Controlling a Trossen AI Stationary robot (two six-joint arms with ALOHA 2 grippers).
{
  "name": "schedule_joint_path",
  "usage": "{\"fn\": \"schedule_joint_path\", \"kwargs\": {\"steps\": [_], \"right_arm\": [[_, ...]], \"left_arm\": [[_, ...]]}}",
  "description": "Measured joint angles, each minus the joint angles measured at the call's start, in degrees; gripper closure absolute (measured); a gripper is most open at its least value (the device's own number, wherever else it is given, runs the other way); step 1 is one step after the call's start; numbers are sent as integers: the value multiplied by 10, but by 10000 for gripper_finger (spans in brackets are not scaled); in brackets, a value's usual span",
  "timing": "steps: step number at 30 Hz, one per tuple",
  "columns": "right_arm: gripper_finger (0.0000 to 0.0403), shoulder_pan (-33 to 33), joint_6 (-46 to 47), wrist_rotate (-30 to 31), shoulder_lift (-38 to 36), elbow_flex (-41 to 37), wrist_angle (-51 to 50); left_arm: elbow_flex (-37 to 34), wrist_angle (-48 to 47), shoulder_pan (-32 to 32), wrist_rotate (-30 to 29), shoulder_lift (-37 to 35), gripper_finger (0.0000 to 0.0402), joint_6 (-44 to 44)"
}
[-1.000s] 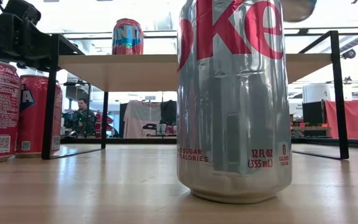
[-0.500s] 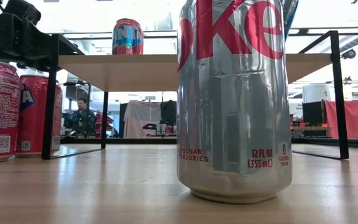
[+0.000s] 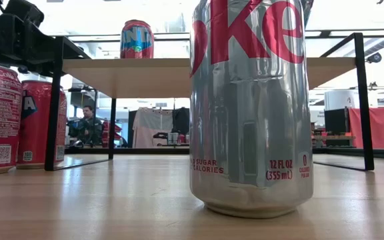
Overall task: Place canned beverage on shelf
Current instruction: Put the blue soda can on the shelf aligned with the other blue soda can
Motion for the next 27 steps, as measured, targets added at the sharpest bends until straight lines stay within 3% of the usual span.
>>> {"fn": "schedule_joint_path", "kwargs": {"steps": [10,19,27], "right_arm": [[154,-27,-23,4,4,0,0],[114,-35,-30,3,24,0,1],[101,-38,-8,1,26,0,0]], "left_arm": [[0,0,0,0,0,2,0],[0,0,0,0,0,2,0],[0,0,0,0,0,2,0]]}}
